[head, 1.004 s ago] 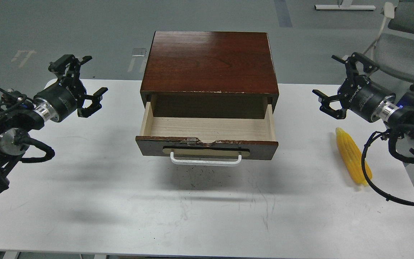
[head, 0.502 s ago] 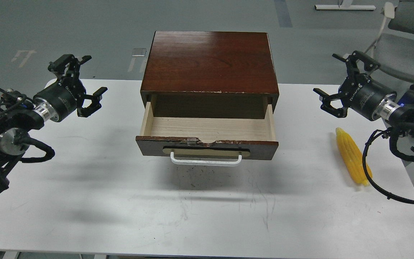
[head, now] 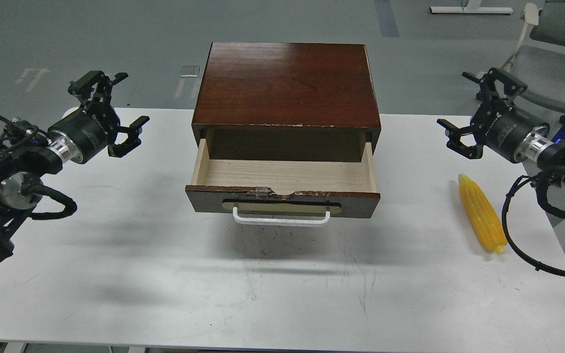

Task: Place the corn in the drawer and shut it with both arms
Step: 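Lower the right gripper onto the yellow corn cob and grasp it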

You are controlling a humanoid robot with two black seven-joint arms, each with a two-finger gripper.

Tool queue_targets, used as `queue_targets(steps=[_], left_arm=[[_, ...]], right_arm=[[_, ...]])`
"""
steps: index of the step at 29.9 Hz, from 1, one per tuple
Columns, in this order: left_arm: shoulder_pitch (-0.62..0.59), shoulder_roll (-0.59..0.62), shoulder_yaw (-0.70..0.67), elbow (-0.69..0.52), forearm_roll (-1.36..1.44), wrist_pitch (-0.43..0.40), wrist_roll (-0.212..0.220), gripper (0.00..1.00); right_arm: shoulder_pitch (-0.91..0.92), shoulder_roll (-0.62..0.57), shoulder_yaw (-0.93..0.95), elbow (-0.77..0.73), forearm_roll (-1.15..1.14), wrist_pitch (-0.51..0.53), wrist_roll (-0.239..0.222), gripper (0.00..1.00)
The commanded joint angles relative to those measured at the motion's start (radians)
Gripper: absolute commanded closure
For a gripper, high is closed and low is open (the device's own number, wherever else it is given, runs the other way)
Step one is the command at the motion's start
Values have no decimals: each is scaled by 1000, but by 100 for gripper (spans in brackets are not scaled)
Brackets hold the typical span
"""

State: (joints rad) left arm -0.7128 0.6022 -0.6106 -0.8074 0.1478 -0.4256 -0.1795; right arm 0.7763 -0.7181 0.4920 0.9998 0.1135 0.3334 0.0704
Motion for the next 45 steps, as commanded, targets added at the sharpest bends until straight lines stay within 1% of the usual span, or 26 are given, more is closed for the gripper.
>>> queue_targets(steps=[1,5,7,9,11,12,13,15,16,17,18,20,23,25,27,29,36,39,40,42,45], left_arm=[[1,-1,0,-1,1,1,0,2],[1,-1,0,-6,1,1,0,2],[1,-1,0,-7,1,1,0,2],[1,-2,0,-7,1,1,-2,2],[3,-4,0,-7,1,1,-2,2],[4,-5,0,-7,1,2,-2,2],[6,-5,0,-7,1,2,-2,2],[6,-7,0,-9,1,7,-2,2],[6,-7,0,-7,1,8,-2,2],[6,-7,0,-9,1,11,-2,2],[6,-7,0,-9,1,11,-2,2],[6,-12,0,-7,1,13,-2,2],[6,-12,0,-9,1,13,-2,2],[6,-12,0,-7,1,13,-2,2],[7,-12,0,-9,1,13,-3,2],[10,-12,0,-9,3,14,-3,2],[12,-7,2,-7,4,34,-3,2],[12,-4,0,-9,4,28,-23,2],[12,-2,0,-9,4,28,-44,2],[12,-2,2,-9,7,28,-64,2],[12,-4,2,-9,7,30,-66,2]], right_arm=[[1,2,-1,-1,-2,0,0,0],[5,3,-15,13,-14,-56,-1,0],[6,-14,-26,43,-96,-70,-3,1],[17,-81,-44,118,-342,-79,-8,3],[20,-118,-47,149,-476,-86,-9,4],[18,-145,-53,167,-600,-99,-8,5],[18,-155,-59,171,-668,-108,-8,5],[20,-185,-101,174,-979,-167,-1,5],[20,-195,-111,174,-1053,-186,0,5],[18,-210,-130,175,-1184,-223,3,5],[18,-210,-130,175,-1186,-223,3,5],[11,-219,-170,165,-1355,-273,3,5],[5,-218,-252,135,-1426,-298,3,5],[1,-213,-294,129,-1433,-312,3,5],[-2,-204,-357,115,-1469,-356,3,5],[-5,-166,-406,67,-1497,-410,3,5],[-6,-93,-452,-1,-1496,-418,3,6],[-15,-81,-455,-6,-1497,-421,3,6],[-21,-70,-457,-10,-1497,-421,3,6],[-31,-54,-458,-27,-1502,-421,3,7],[-54,-43,-460,-35,-1509,-421,3,9]])
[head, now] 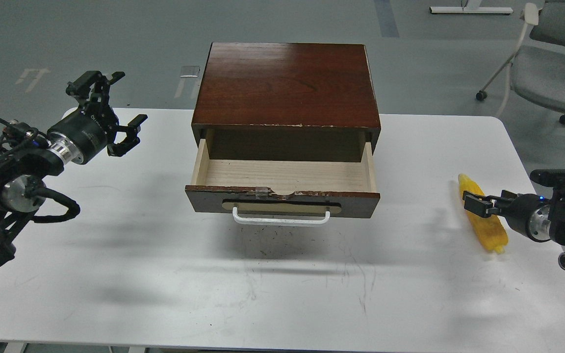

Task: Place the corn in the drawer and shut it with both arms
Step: 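Lower the right gripper onto the yellow corn cob and grasp it, then lift the corn with the right gripper and carry it over the drawer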

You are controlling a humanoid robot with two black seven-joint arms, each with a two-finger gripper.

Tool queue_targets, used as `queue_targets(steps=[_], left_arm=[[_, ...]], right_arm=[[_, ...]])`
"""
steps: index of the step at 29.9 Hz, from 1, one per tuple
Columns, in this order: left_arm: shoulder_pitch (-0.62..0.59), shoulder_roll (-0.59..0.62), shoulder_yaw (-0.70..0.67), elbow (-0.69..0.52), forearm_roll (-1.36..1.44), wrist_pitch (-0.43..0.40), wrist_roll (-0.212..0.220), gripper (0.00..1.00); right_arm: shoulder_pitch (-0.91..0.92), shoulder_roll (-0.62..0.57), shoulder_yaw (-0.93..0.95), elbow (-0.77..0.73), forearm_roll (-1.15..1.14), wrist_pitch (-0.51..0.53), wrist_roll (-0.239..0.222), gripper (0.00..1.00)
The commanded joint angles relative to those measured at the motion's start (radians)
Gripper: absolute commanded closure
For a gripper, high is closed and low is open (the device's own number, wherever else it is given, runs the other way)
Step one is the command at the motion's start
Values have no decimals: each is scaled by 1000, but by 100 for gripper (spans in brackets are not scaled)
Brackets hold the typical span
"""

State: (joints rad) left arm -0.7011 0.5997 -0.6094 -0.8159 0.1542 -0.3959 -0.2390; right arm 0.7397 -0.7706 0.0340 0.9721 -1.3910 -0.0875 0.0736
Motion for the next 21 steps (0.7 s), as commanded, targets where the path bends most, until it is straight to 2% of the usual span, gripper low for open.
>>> queue_targets(steps=[1,2,4,6,7,8,9,12,17,21], left_arm=[[0,-3,0,0,1,0,-9,2],[0,-4,0,0,1,-1,-10,2],[2,-6,0,0,2,-1,-10,2],[2,-9,2,0,2,-1,-10,2],[2,-9,2,0,2,-1,-10,2],[2,-9,2,0,4,0,-10,2],[2,-12,3,0,4,0,-10,2],[2,-12,8,0,4,2,-10,2],[2,-20,10,0,5,3,-11,2],[2,-18,10,0,5,5,-11,2]], right_arm=[[-28,10,-2,-4,-6,0,0,11],[-32,10,-2,-4,-6,0,2,14],[-40,10,-2,0,-8,-1,2,33],[-48,10,-8,8,-28,-6,9,69],[-48,10,-8,8,-28,-6,9,69],[-45,11,-13,10,-32,-24,14,83],[-46,11,-17,11,-34,-66,15,90],[-43,11,-20,11,-34,-138,29,100],[-25,11,-20,13,-37,-153,101,100],[58,4,-23,11,-88,-204,149,100]])
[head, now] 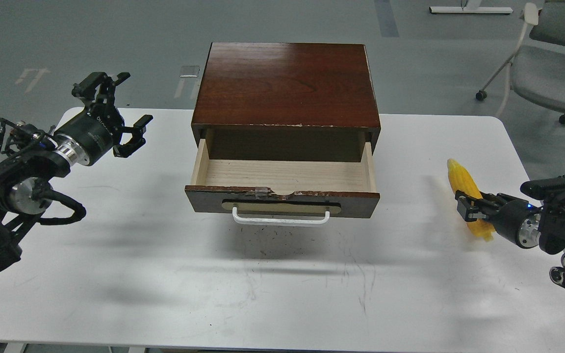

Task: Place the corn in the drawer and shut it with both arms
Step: 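Lift the corn with the right gripper and carry it over the drawer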

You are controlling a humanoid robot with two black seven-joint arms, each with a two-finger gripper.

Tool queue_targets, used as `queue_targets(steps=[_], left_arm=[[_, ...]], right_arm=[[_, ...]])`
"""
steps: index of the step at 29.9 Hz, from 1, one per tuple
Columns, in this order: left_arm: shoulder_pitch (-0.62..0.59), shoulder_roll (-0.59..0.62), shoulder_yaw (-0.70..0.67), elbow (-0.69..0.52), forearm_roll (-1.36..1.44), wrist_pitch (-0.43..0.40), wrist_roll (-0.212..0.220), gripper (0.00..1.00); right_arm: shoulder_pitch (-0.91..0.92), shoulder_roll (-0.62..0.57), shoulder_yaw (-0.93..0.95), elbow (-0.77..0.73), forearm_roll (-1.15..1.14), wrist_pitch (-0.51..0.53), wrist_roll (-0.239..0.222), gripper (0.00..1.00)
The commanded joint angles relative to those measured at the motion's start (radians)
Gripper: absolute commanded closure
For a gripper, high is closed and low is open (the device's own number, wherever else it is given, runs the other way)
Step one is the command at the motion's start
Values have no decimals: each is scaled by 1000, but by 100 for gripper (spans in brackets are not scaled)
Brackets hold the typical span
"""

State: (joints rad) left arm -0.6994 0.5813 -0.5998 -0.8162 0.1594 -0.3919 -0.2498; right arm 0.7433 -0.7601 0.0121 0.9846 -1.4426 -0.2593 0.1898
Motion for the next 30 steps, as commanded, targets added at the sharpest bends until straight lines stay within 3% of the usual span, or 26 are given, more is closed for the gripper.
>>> queue_targets(steps=[1,3,5,6,8,15,21,30], left_arm=[[0,0,0,0,0,1,0,2],[0,2,0,0,0,1,0,2],[0,3,0,0,0,1,0,2],[0,3,0,0,0,1,0,2],[1,3,-2,0,0,1,0,2],[1,3,-3,0,0,2,-2,2],[1,5,-5,0,0,4,-2,2],[24,15,-8,0,0,18,-2,2]], right_arm=[[104,-8,-1,-1,-79,-58,57,100],[188,-15,-1,3,-156,-109,88,100],[310,-31,-4,19,-304,-165,189,100],[311,-31,-4,19,-305,-166,189,100],[433,-28,-11,19,-425,-193,299,100],[631,132,-15,20,-556,-201,299,100],[657,274,-61,51,-614,-199,299,100],[611,275,-184,129,-607,-198,299,100]])
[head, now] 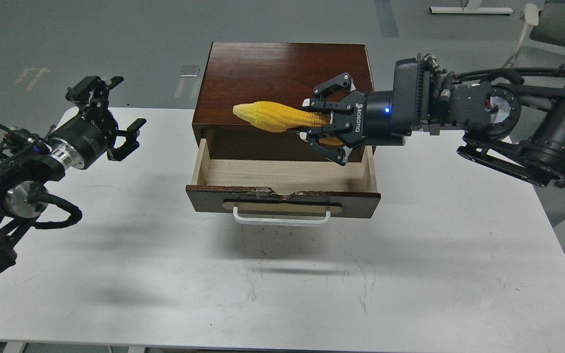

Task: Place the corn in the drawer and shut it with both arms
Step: 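Lift the corn with the right gripper and carry it over the drawer, then lower the corn into the drawer and open the right gripper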

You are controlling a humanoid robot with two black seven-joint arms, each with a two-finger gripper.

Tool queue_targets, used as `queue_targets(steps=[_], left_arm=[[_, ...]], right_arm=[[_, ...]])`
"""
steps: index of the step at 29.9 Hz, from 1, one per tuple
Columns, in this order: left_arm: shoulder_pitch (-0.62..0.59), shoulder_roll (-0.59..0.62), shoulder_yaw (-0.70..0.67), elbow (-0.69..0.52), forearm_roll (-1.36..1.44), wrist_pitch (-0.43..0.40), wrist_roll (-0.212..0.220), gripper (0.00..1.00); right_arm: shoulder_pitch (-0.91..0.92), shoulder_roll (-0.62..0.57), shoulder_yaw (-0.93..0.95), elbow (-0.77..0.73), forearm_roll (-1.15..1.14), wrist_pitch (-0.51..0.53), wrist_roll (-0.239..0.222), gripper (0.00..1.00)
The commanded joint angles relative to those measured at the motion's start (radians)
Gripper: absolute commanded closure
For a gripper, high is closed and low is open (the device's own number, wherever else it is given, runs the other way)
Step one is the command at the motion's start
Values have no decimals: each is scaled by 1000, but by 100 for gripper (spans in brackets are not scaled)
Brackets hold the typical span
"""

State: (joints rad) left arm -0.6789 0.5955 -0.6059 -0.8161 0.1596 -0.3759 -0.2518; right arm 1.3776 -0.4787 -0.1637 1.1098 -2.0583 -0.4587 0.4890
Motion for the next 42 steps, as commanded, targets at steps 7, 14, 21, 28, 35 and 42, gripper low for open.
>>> queue_targets(steps=[7,14,21,28,35,42], left_arm=[[16,0,-3,0,-2,20,0,2],[16,4,-3,-2,-11,23,2,2],[16,10,-3,-2,-11,23,2,2],[16,12,-3,-2,-11,22,2,2],[16,10,0,0,-11,23,2,2],[16,10,-2,0,-11,26,2,2]], right_arm=[[-100,5,-8,5,26,3,0,95],[-120,20,-8,-4,63,6,0,82],[-134,43,-10,-4,67,6,0,34],[-134,42,-8,-5,70,5,0,4],[-138,42,-7,-2,72,2,0,3],[-138,43,10,5,93,-5,0,3]])
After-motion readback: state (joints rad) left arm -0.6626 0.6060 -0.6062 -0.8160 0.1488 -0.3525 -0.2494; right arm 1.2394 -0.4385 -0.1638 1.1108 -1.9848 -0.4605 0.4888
